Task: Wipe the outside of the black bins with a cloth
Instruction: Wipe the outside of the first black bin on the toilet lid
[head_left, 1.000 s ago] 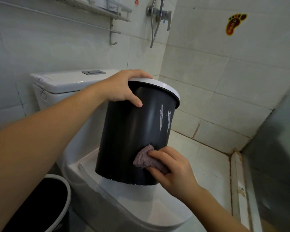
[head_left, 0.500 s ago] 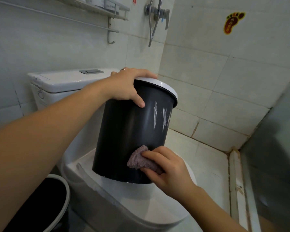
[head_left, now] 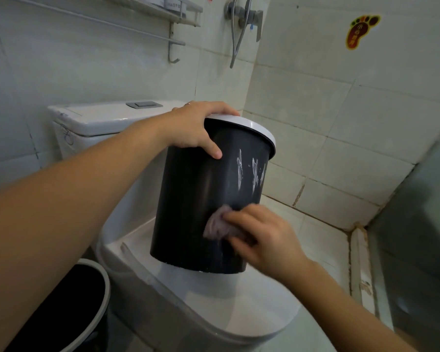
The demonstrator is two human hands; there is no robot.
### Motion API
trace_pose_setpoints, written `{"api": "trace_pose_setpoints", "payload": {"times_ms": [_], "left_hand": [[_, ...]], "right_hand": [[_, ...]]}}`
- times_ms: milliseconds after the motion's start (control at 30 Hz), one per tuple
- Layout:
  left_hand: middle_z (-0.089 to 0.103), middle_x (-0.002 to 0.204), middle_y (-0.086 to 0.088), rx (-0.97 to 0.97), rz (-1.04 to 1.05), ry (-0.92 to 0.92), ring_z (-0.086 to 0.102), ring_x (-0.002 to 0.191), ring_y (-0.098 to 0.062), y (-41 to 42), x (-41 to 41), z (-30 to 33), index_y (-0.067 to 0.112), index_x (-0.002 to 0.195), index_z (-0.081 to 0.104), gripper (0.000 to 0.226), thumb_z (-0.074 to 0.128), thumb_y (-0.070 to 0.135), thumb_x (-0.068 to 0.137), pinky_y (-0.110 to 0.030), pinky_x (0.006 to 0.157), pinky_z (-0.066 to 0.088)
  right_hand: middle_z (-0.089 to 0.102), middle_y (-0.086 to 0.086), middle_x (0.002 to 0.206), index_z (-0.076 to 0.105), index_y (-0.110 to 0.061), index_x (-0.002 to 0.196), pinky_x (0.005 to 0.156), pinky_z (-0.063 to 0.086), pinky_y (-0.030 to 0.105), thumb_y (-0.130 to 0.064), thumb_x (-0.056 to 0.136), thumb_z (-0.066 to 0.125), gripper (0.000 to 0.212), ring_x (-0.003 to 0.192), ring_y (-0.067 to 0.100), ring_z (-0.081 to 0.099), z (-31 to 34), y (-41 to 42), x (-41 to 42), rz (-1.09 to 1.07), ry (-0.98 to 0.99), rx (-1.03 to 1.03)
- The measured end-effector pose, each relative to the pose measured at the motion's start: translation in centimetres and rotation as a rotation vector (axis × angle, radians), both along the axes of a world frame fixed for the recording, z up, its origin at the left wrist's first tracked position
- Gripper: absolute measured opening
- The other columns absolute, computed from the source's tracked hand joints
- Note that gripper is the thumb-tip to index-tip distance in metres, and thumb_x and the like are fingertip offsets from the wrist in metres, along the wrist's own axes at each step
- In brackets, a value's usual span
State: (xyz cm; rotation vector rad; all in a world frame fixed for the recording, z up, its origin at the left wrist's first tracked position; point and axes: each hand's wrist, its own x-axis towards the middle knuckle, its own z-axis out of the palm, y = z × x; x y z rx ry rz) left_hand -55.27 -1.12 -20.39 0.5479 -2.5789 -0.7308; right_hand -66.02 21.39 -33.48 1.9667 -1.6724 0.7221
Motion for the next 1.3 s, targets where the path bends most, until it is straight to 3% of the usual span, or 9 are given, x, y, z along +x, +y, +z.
{"api": "trace_pose_setpoints", "payload": {"times_ms": [133, 333, 433, 633, 900, 1133, 1300], "left_hand": [[0.055, 0.133, 0.012, -0.006, -0.008, -0.006, 0.052, 0.123, -0.022, 0.0, 0.1, 0.0, 0.057, 0.124, 0.05, 0.084, 0.091, 0.024, 0.059, -0.048, 0.107, 0.042], [0.055, 0.131, 0.014, -0.002, -0.016, -0.004, 0.052, 0.122, -0.021, 0.0, 0.3, 0.0, 0.057, 0.125, 0.05, 0.084, 0.09, 0.024, 0.059, -0.046, 0.106, 0.043], [0.055, 0.131, 0.012, -0.005, -0.018, -0.011, 0.051, 0.122, -0.022, 0.2, 0.2, 0.0, 0.06, 0.122, 0.049, 0.083, 0.09, 0.027, 0.057, -0.046, 0.105, 0.043], [0.057, 0.13, 0.013, -0.002, -0.02, -0.002, 0.053, 0.121, -0.021, 0.1, 0.3, -0.1, 0.058, 0.123, 0.05, 0.086, 0.088, 0.033, 0.05, -0.046, 0.105, 0.043], [0.056, 0.13, 0.013, 0.023, -0.019, -0.005, 0.053, 0.119, -0.022, 0.0, 0.6, -0.1, 0.061, 0.119, 0.05, 0.08, 0.09, 0.027, 0.058, -0.047, 0.103, 0.046], [0.057, 0.128, 0.014, 0.021, -0.024, 0.001, 0.054, 0.118, -0.02, 0.1, 0.4, -0.1, 0.064, 0.116, 0.049, 0.082, 0.088, 0.031, 0.052, -0.046, 0.103, 0.046], [0.057, 0.127, 0.015, 0.024, -0.02, -0.004, 0.054, 0.118, -0.02, 0.2, 0.4, -0.1, 0.063, 0.116, 0.049, 0.082, 0.085, 0.037, 0.047, -0.047, 0.103, 0.046]], "right_hand": [[0.064, 0.003, 0.093, 0.07, -0.013, 0.114, 0.062, 0.054, 0.039, -0.022, 0.084, 0.075, 0.032, 0.08, 0.022, 0.061, 1.5, -1.1, -0.2, -0.12, -0.084, -0.089], [0.062, 0.002, 0.092, 0.07, -0.018, 0.11, 0.055, 0.05, 0.033, -0.026, 0.088, 0.066, 0.024, 0.077, 0.019, 0.057, -1.7, 1.4, 1.0, 0.08, 0.103, 0.099], [0.063, 0.002, 0.091, 0.071, -0.018, 0.11, 0.055, 0.05, 0.033, -0.025, 0.087, 0.065, 0.024, 0.076, 0.021, 0.058, -1.1, 1.2, 0.6, 0.074, 0.142, 0.093], [0.062, 0.003, 0.089, 0.071, -0.013, 0.11, 0.059, 0.053, 0.039, -0.019, 0.082, 0.076, 0.029, 0.077, 0.025, 0.061, 1.1, -0.8, 0.4, -0.127, -0.087, -0.078], [0.063, 0.001, 0.091, 0.071, -0.018, 0.107, 0.054, 0.051, 0.032, -0.026, 0.089, 0.066, 0.021, 0.076, 0.018, 0.057, -2.5, 1.9, 1.0, 0.08, 0.119, 0.125], [0.064, 0.004, 0.089, 0.071, -0.012, 0.109, 0.058, 0.053, 0.038, -0.019, 0.083, 0.073, 0.027, 0.076, 0.024, 0.061, -0.1, -0.2, 0.5, -0.121, -0.058, -0.09], [0.061, 0.002, 0.09, 0.071, -0.017, 0.108, 0.054, 0.051, 0.034, -0.025, 0.088, 0.065, 0.022, 0.075, 0.019, 0.056, -2.1, 1.5, 1.2, 0.033, 0.081, 0.083]]}}
